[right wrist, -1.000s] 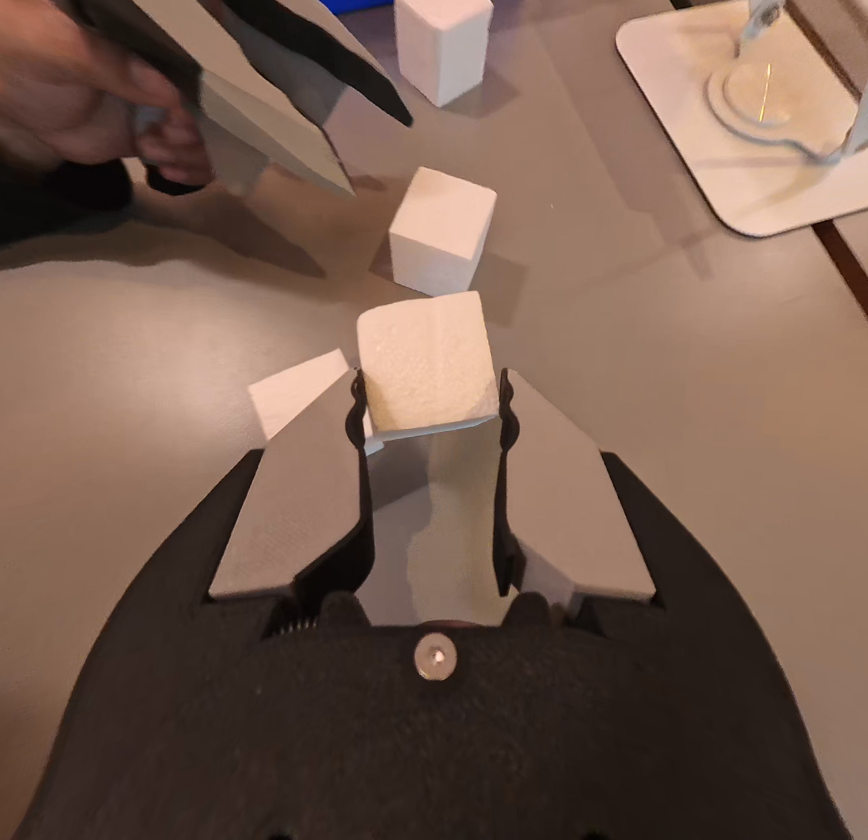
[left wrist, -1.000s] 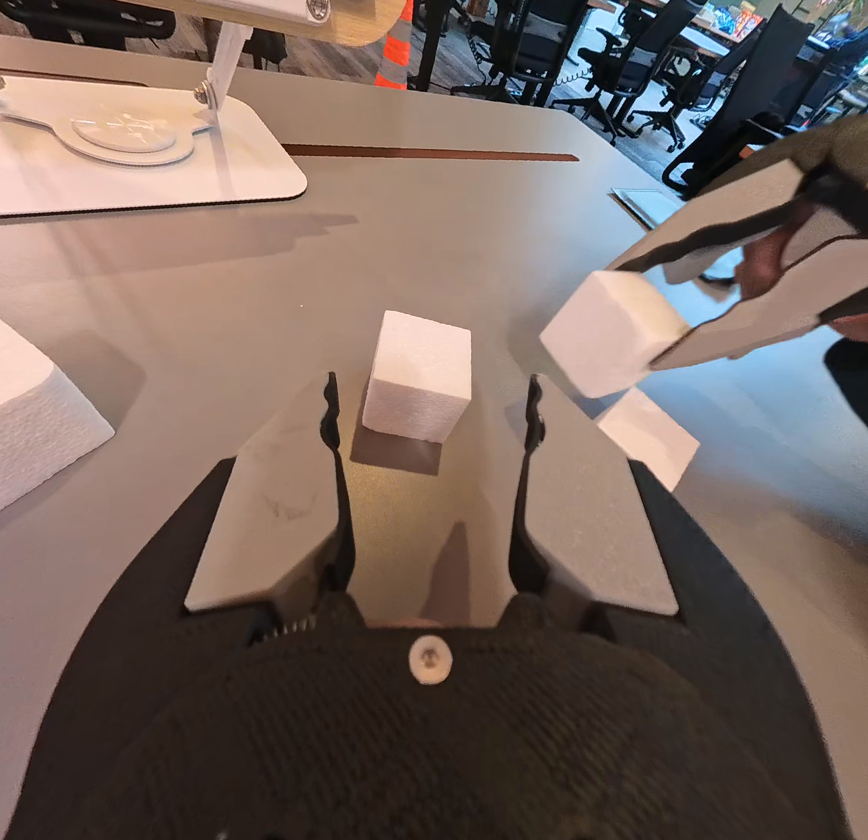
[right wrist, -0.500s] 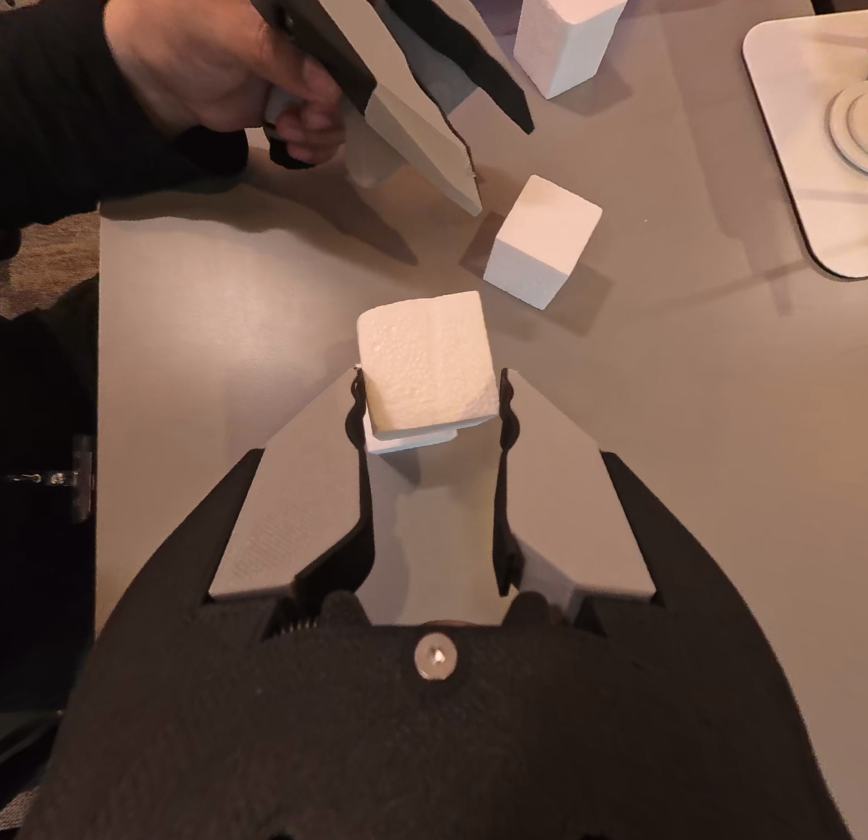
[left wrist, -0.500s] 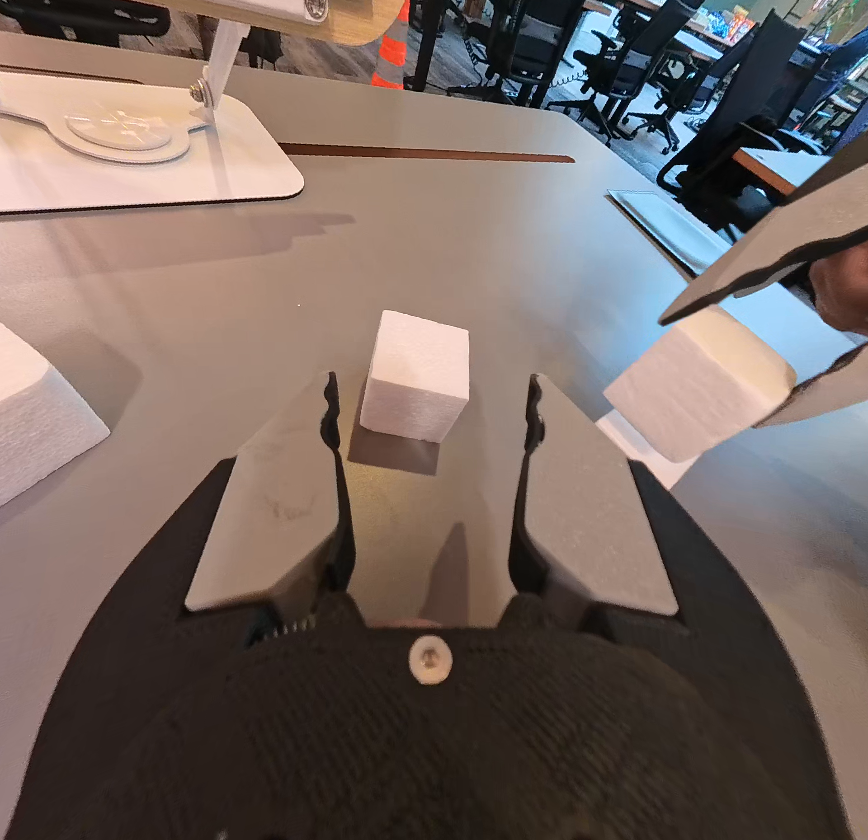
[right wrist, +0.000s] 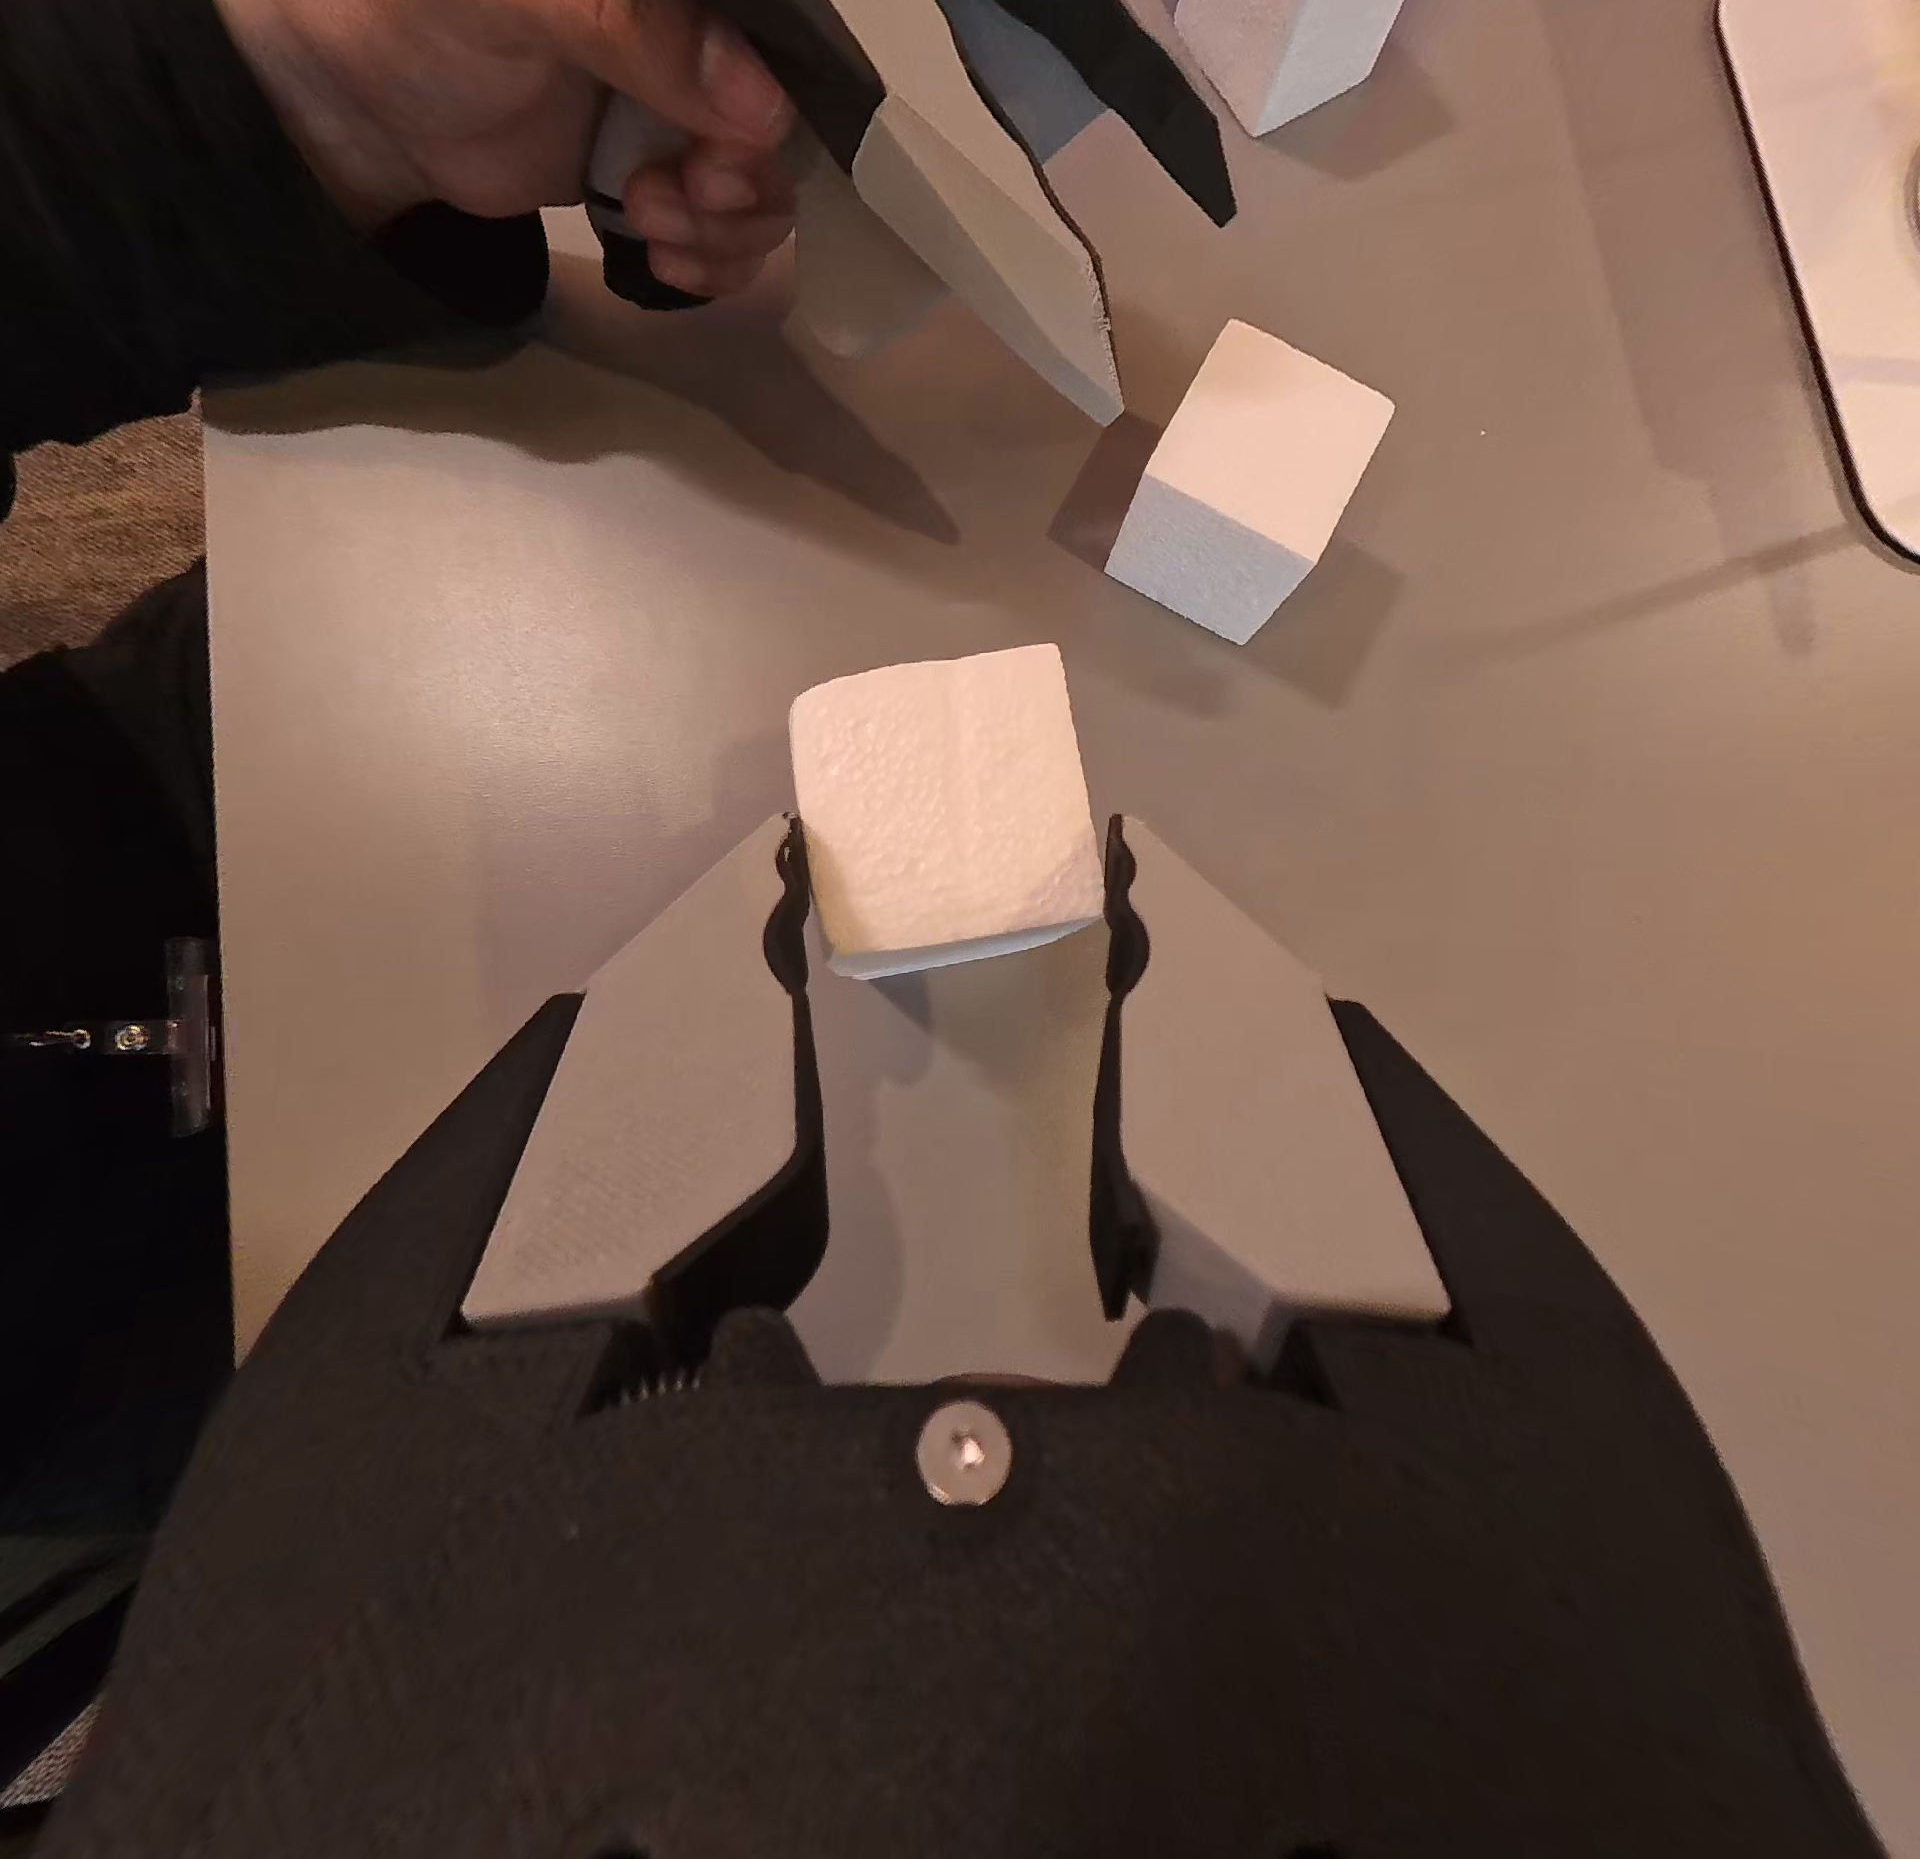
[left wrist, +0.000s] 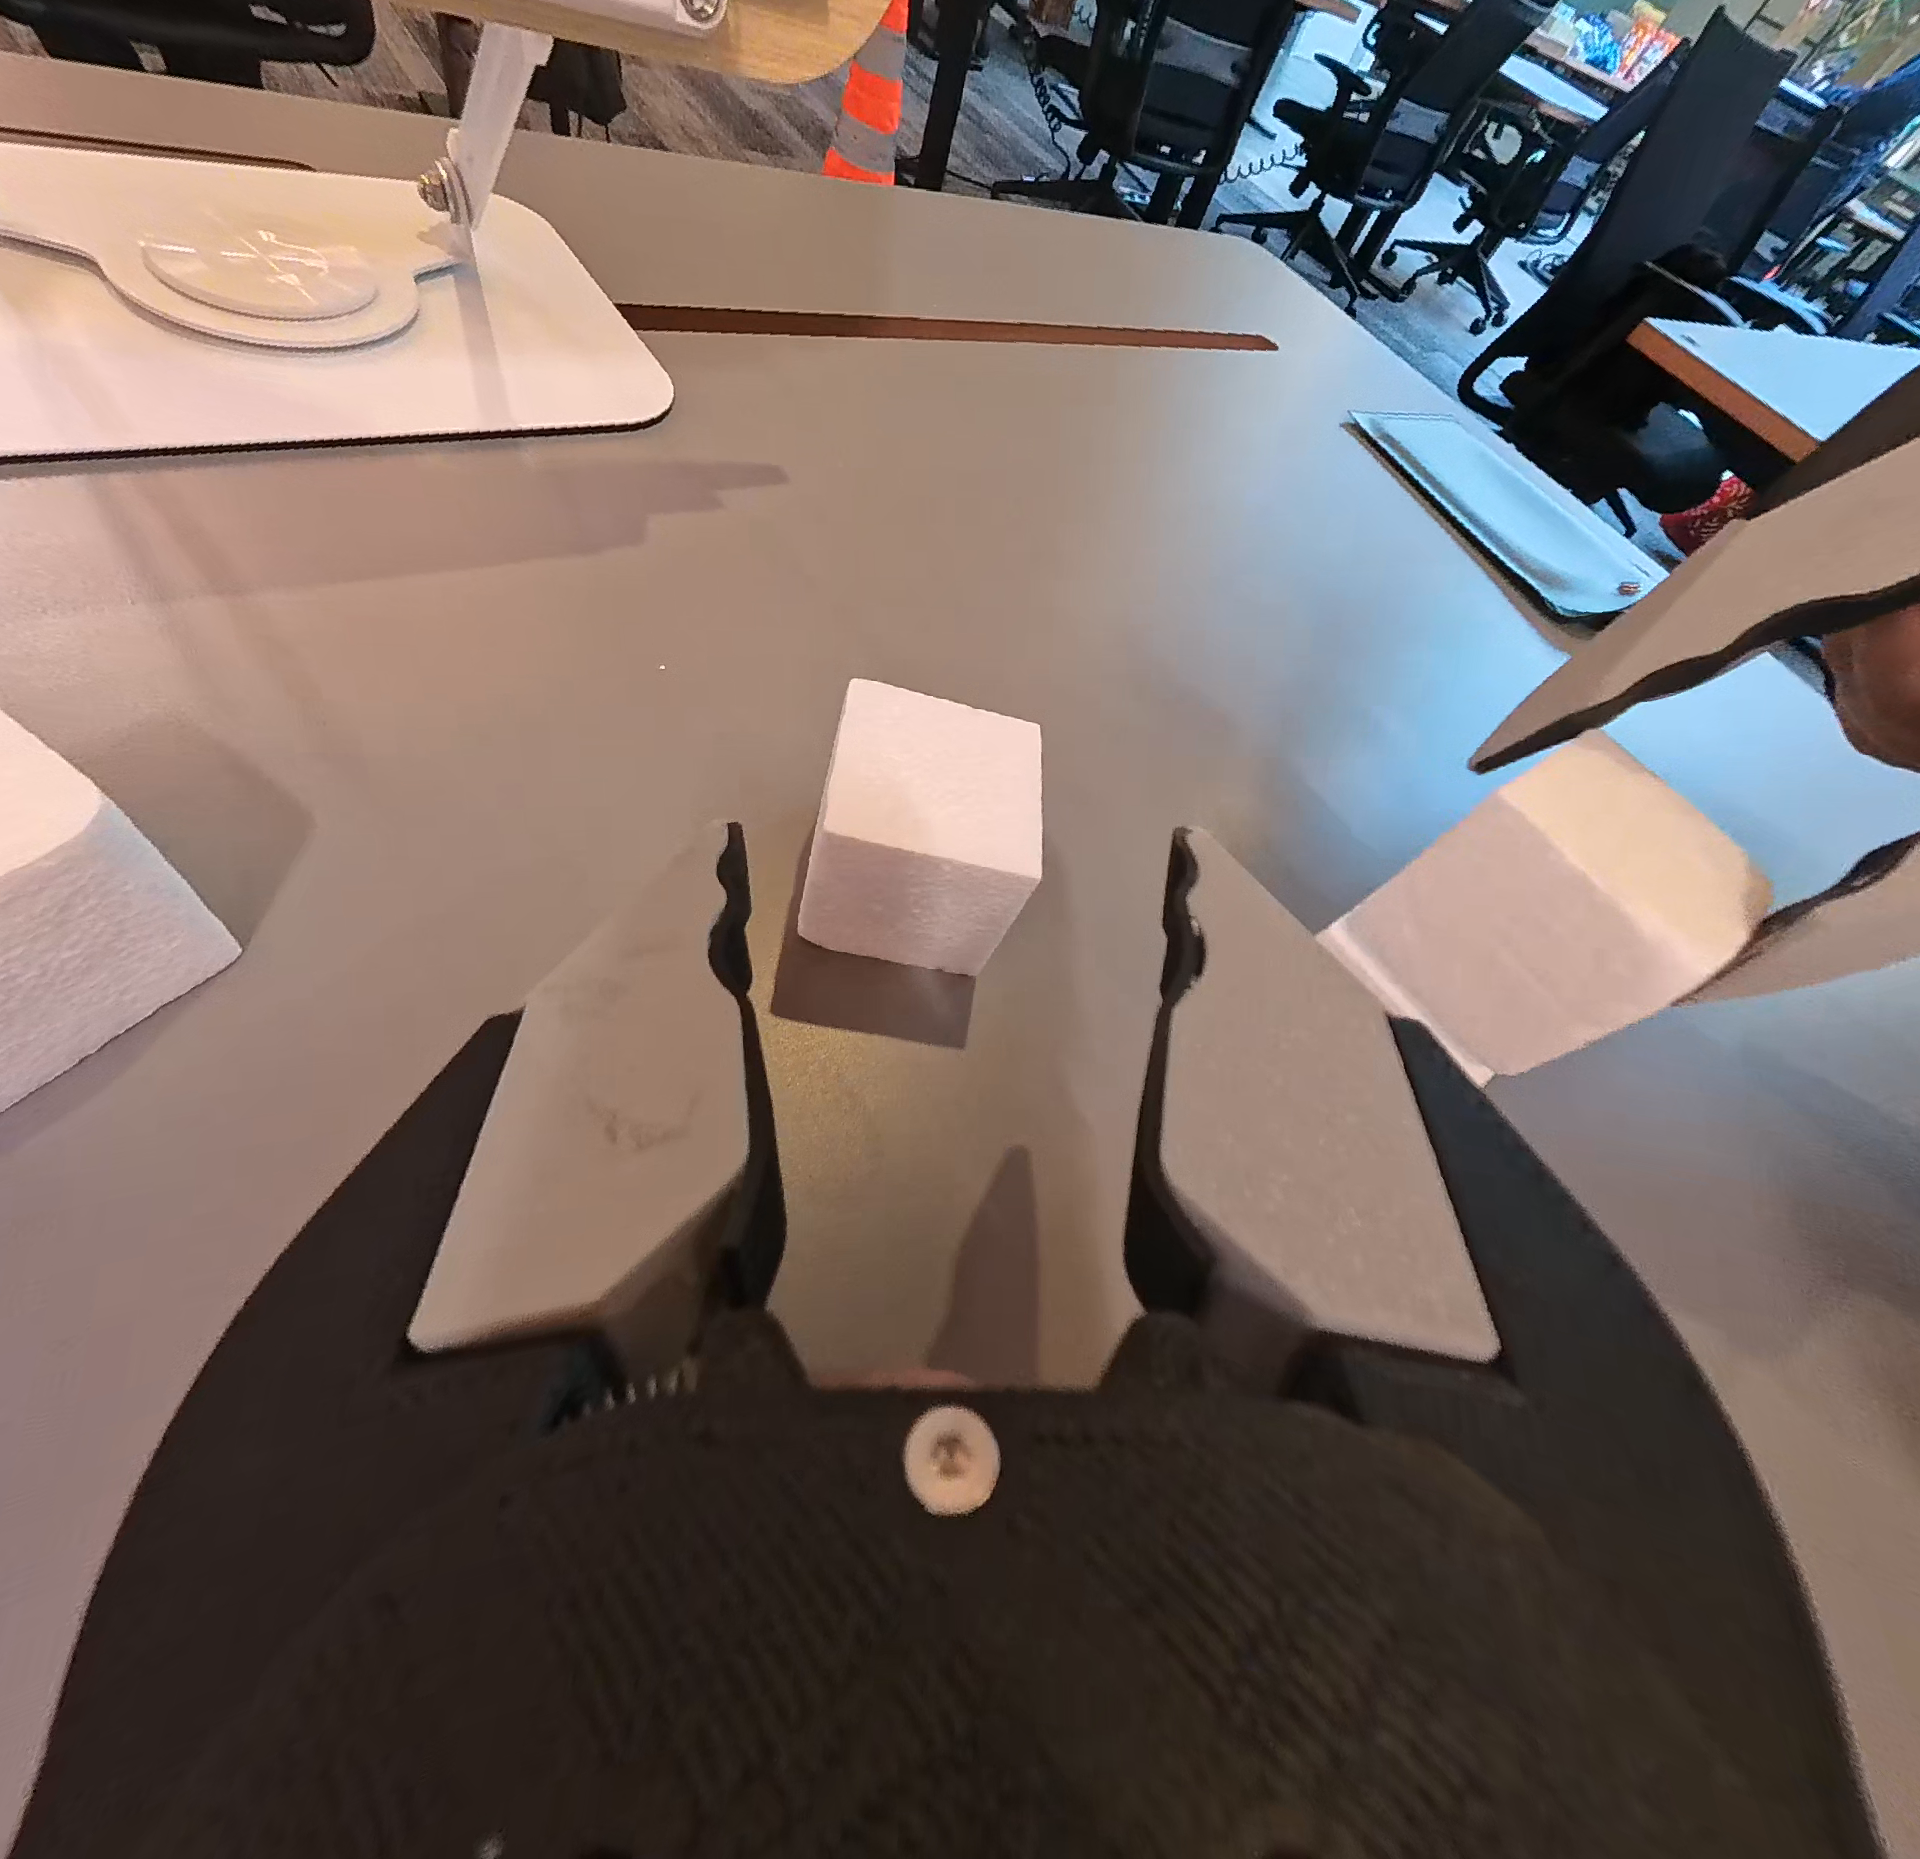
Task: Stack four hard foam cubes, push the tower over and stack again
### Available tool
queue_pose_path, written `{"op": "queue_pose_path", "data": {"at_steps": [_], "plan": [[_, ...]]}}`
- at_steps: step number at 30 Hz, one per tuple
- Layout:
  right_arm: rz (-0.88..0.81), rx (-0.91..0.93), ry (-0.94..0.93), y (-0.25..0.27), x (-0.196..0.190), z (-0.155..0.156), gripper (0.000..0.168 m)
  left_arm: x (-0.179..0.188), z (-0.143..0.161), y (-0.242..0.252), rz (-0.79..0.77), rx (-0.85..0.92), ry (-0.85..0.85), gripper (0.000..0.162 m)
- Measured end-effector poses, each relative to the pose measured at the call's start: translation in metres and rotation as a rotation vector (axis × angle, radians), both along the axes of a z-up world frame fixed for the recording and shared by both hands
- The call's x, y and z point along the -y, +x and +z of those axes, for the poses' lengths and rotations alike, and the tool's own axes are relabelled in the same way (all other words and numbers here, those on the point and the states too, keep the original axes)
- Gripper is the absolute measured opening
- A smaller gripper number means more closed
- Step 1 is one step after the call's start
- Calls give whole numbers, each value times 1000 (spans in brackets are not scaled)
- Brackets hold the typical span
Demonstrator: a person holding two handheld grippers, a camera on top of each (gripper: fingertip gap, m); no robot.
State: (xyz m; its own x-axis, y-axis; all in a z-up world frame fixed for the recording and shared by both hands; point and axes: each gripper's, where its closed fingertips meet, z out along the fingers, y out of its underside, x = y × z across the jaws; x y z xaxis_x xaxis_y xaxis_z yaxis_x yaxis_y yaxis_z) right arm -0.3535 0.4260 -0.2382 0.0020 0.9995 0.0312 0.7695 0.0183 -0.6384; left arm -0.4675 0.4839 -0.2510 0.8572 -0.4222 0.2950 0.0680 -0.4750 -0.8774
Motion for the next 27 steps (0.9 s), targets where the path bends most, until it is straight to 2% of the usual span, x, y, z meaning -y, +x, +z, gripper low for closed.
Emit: {"op": "queue_pose_path", "data": {"at_steps": [14, 17, 23, 27], "plan": [[4, -11, -16, -2, 2, -3, 56, 0, -1, 1, -4, -1, -6, 79], [-9, -32, -20, -2, 0, -1, 64, 0, -2, 1, -6, -1, -8, 80], [-2, -194, -67, -4, 7, 21, 75, 0, -3, 0, 1, -6, -9, 91], [-23, -410, -57, 2, 5, 44, 72, -3, -5, -5, 28, -37, -5, 94]]}}
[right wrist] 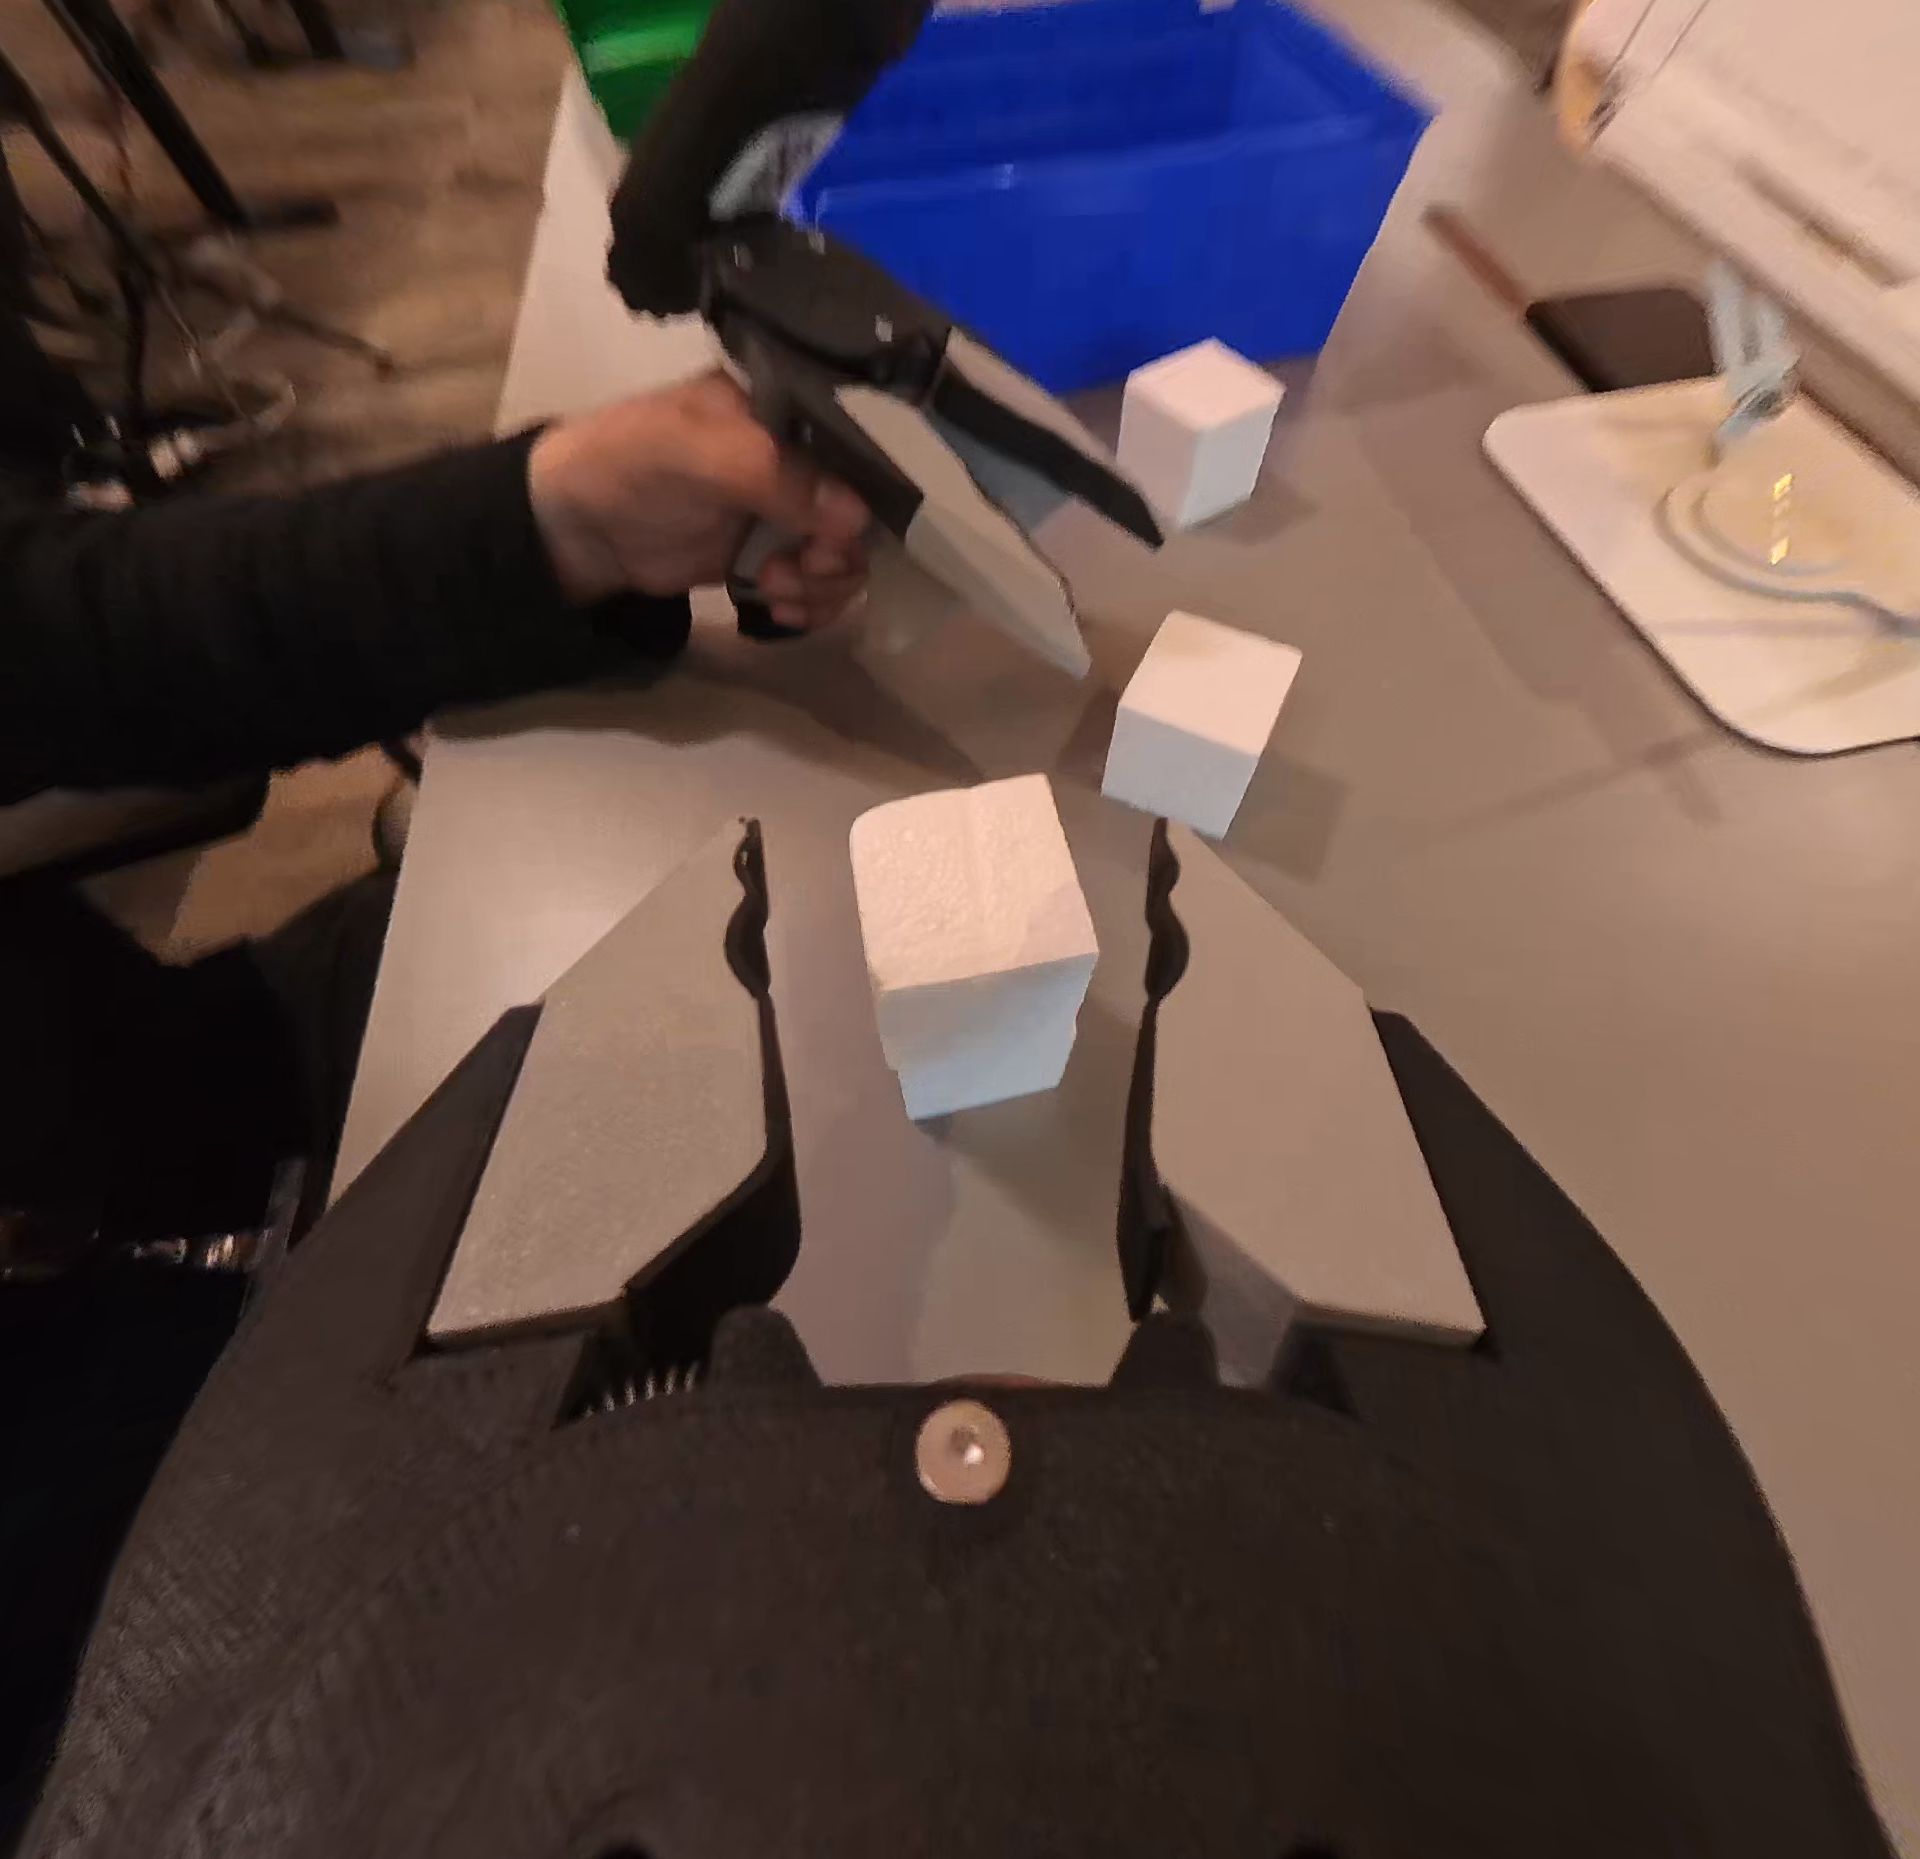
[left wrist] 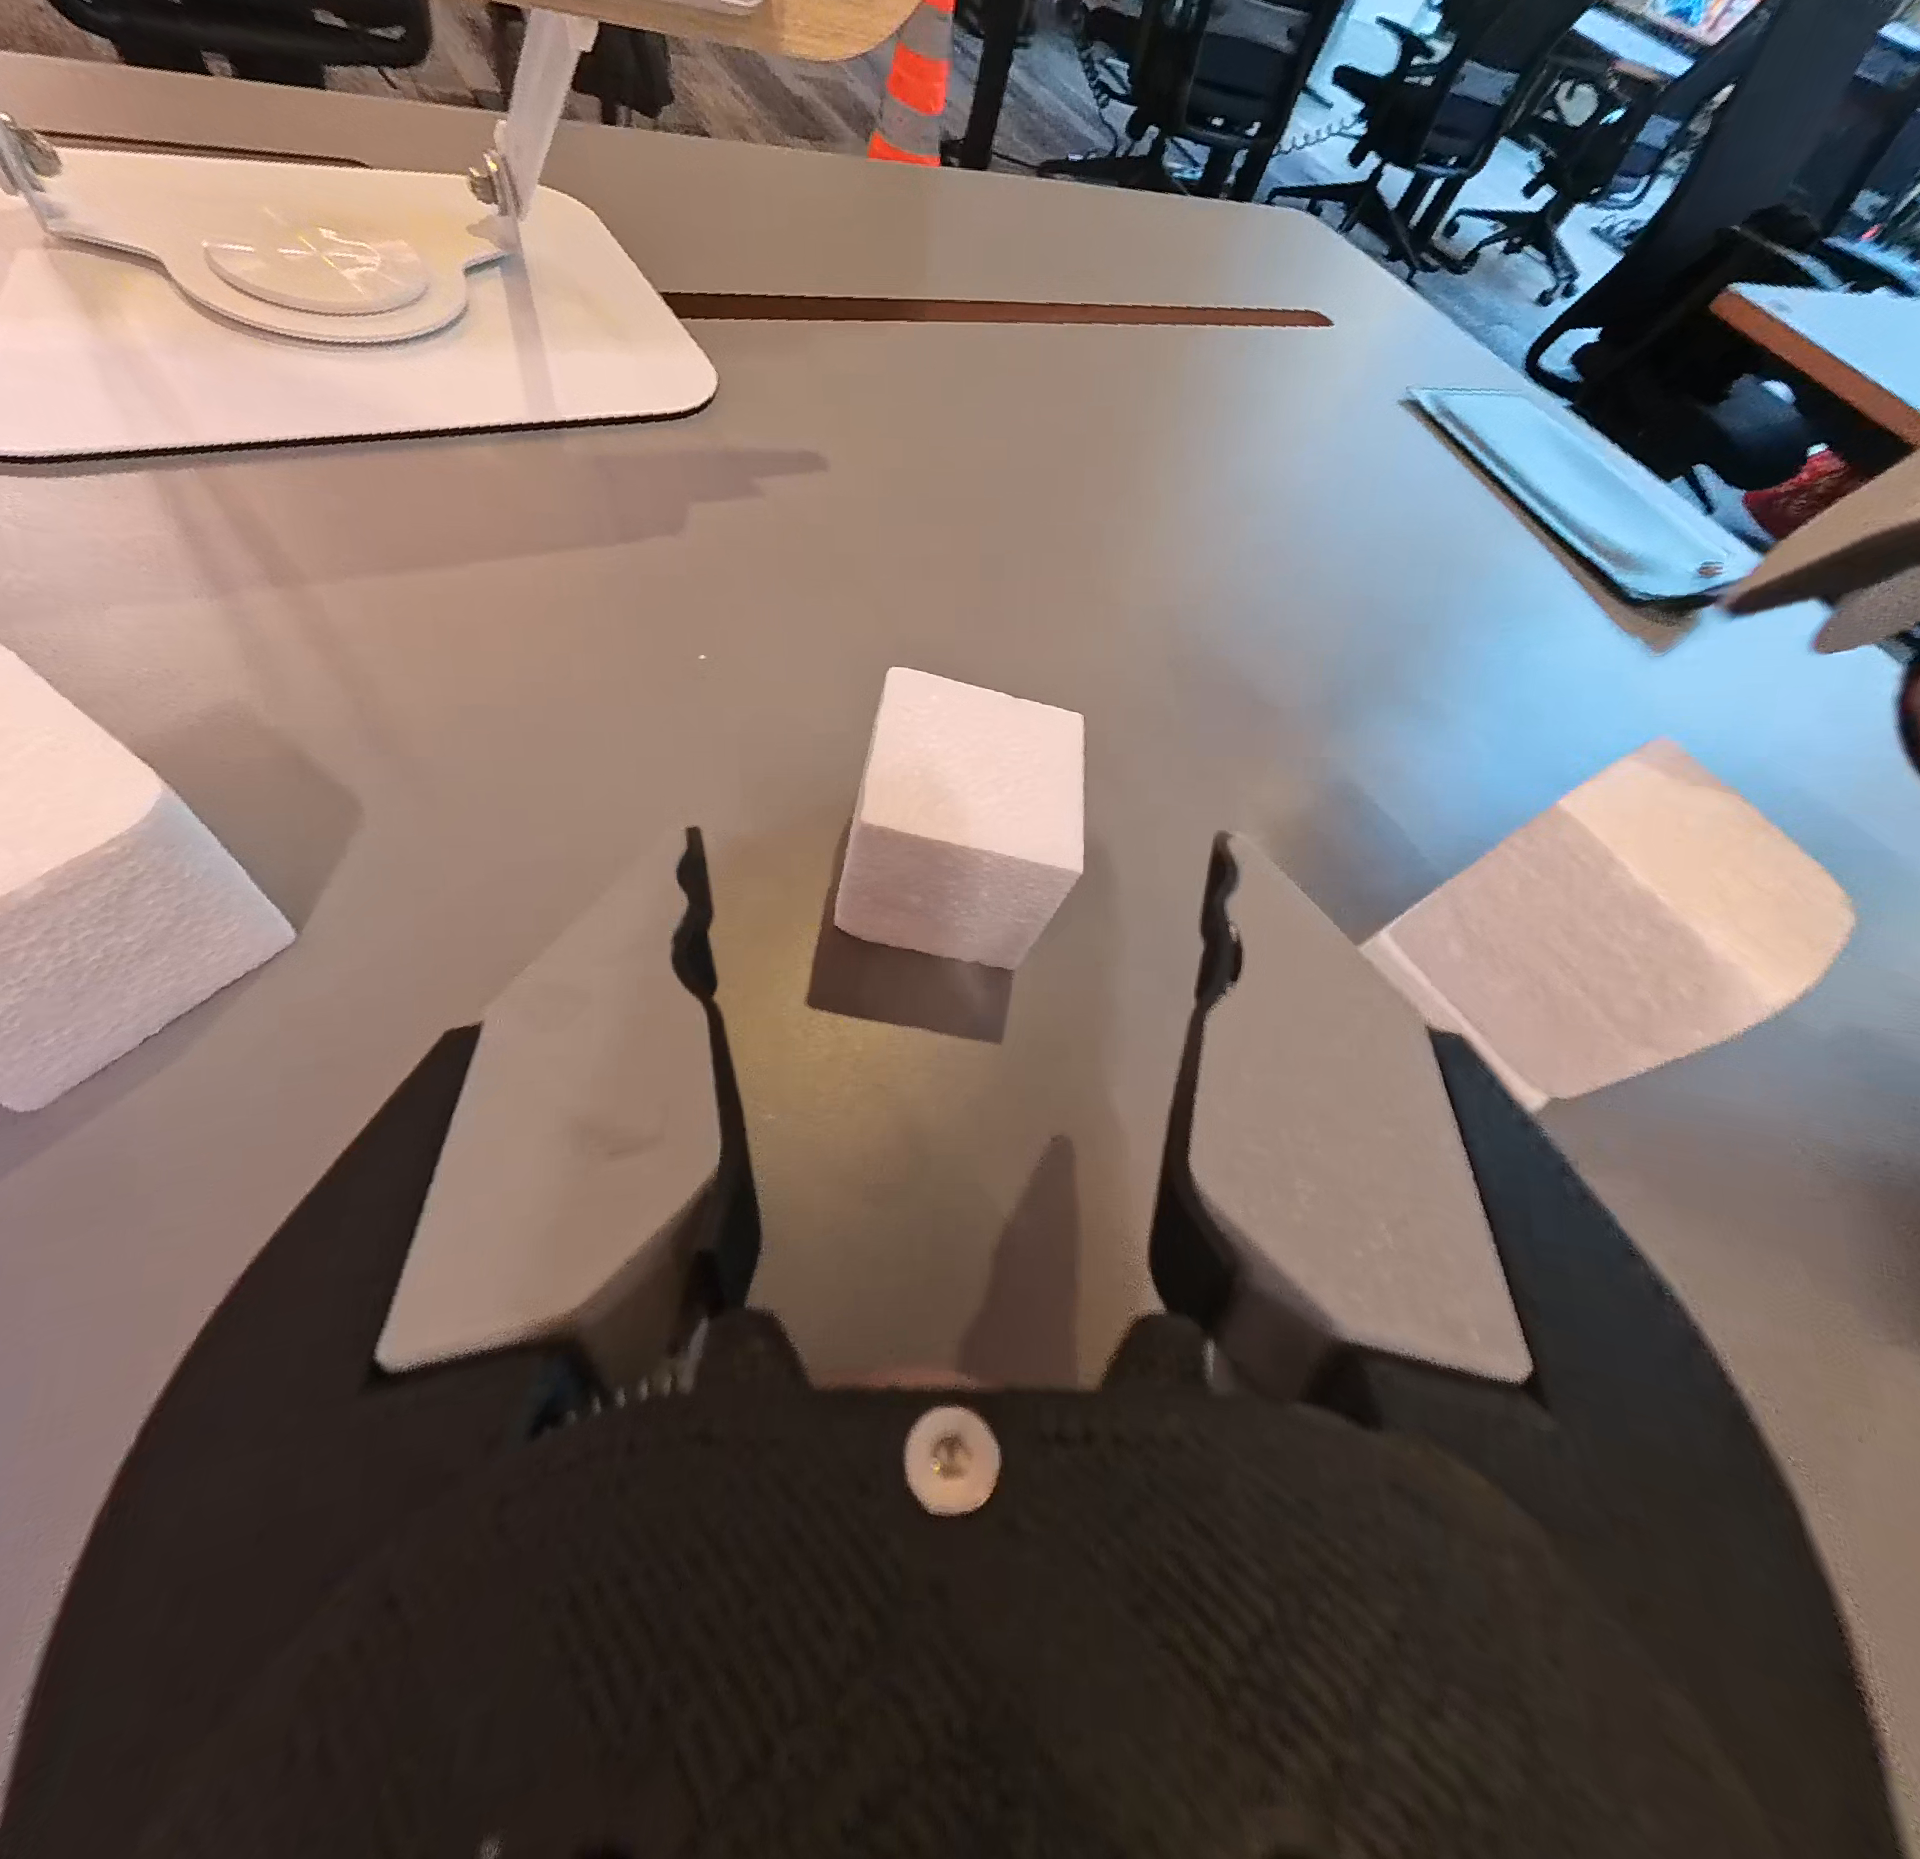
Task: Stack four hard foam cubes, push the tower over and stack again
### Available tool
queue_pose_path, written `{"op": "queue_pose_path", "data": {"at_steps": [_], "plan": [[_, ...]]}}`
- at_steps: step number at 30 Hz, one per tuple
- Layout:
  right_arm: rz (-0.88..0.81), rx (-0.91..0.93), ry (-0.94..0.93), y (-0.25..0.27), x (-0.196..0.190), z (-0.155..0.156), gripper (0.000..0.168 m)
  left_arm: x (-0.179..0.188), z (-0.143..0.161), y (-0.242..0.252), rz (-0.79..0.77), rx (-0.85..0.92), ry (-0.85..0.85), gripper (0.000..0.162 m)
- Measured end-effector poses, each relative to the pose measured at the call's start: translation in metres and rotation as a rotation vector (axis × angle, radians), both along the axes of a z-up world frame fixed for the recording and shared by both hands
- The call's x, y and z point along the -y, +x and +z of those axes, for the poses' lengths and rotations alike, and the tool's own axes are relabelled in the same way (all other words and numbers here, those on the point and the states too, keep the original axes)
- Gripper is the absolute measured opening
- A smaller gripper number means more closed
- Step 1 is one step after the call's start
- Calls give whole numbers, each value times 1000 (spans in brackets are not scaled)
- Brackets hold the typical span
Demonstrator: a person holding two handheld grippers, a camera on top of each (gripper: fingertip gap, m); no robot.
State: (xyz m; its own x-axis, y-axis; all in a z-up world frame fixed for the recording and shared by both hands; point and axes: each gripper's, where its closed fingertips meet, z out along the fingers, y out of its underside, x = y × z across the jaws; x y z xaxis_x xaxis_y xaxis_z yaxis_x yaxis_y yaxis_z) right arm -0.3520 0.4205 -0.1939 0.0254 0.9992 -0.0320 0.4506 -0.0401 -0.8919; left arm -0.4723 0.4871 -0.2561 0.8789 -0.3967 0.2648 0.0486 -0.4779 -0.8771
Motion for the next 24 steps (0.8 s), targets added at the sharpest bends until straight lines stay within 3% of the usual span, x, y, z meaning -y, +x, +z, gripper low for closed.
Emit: {"op": "queue_pose_path", "data": {"at_steps": [3, 7, 14, 20, 23, 24], "plan": [[-58, -166, -5, 12, -11, 9, 67, -2, -6, 0, 1, -55, -1, 94], [-140, -279, -55, 33, -33, -3, 66, -4, -15, 2, -3, -176, 7, 95], [-216, -325, -51, 44, -48, -1, 61, -16, -38, 7, 5, -412, 3, 90], [-193, -303, 10, 39, -38, 0, 57, -25, -47, 17, -13, -455, -38, 83], [-187, -300, -2, 36, -36, -1, 56, -25, -51, 17, -18, -484, -58, 60], [-182, -299, -8, 35, -36, -2, 55, -25, -51, 18, -23, -478, -56, 60]]}}
